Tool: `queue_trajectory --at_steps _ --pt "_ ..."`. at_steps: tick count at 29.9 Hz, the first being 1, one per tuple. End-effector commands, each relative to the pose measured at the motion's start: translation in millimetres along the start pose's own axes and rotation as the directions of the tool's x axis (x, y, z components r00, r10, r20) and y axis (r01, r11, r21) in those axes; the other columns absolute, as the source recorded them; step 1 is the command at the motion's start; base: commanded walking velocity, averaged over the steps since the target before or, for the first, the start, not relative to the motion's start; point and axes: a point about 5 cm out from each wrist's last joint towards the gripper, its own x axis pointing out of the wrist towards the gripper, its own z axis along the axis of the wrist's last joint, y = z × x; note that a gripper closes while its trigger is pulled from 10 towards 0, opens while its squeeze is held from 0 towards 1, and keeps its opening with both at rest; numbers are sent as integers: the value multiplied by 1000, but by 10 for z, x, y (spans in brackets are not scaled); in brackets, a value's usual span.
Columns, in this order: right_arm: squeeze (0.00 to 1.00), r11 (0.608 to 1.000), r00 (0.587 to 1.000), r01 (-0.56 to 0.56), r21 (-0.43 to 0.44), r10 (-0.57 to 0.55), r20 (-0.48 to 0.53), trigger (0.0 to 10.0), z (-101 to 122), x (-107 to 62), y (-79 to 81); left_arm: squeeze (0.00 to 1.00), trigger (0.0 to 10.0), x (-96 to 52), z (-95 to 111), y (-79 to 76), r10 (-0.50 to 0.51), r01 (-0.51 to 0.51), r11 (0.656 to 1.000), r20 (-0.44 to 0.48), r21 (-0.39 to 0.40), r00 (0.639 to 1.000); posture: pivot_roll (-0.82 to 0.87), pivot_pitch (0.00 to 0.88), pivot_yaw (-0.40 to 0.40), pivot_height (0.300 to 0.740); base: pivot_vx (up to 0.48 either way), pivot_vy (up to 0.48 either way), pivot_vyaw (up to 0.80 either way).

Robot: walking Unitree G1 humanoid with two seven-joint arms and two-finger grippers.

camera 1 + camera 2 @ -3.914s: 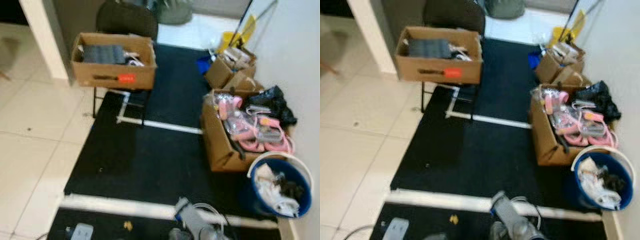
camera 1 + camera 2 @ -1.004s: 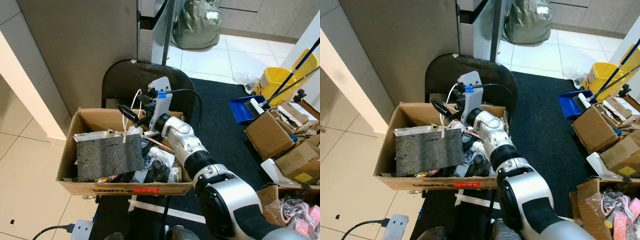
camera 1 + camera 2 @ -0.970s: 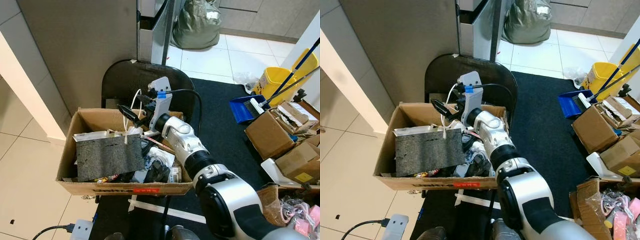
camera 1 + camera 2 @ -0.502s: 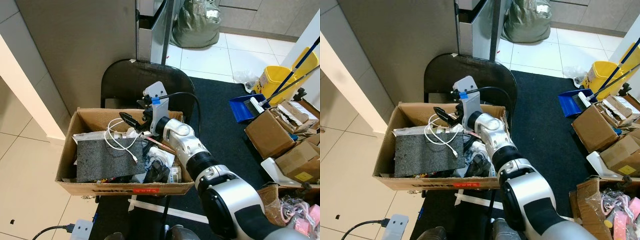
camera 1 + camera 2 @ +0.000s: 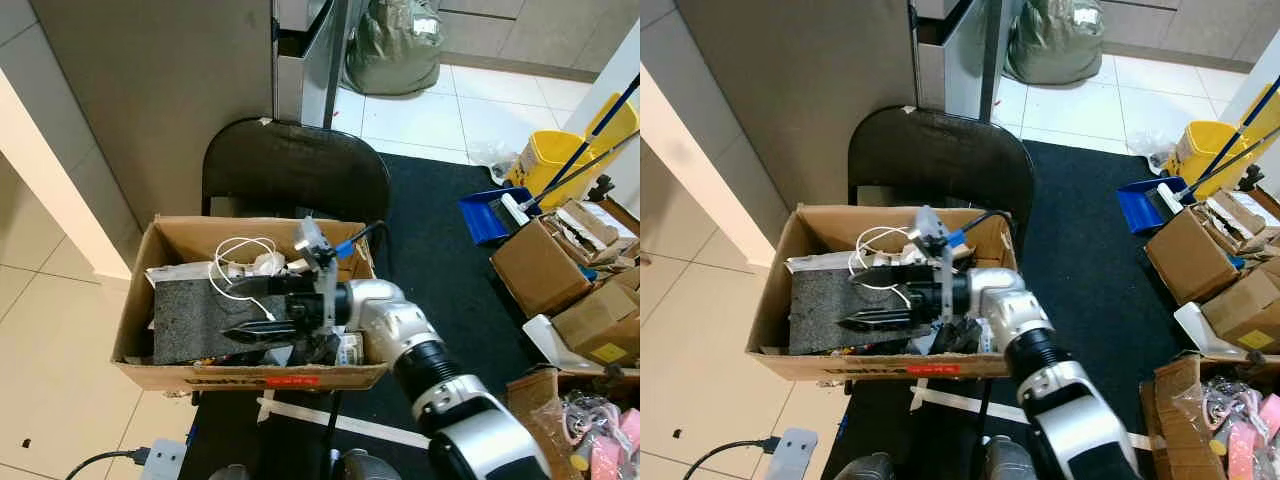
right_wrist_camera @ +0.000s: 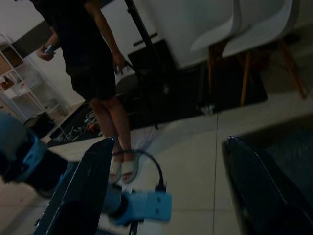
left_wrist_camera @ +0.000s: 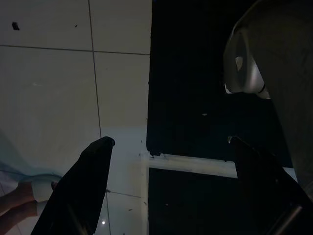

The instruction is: Picking trash to rubbish bin

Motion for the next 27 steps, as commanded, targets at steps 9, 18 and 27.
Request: queue_trajectory --at_steps 9,18,27 --pt "0 963 861 264 54 -210 -463 10000 -654 -794 -21 0 10000 -8 -115 -187 -62 64 997 -51 32 997 109 127 -42 740 -472 0 0" --pt "0 839 506 538 -82 -399 -764 10000 -1282 -1260 109 0 10000 -8 -115 -191 -65 68 997 -51 47 997 100 122 -40 740 -480 0 0" --pt "0 669 119 704 -237 -441 -890 10000 -2103 -1537 645 0 10000 -8 -111 -199 -65 67 996 -46 56 997 101 105 -43 740 -460 0 0"
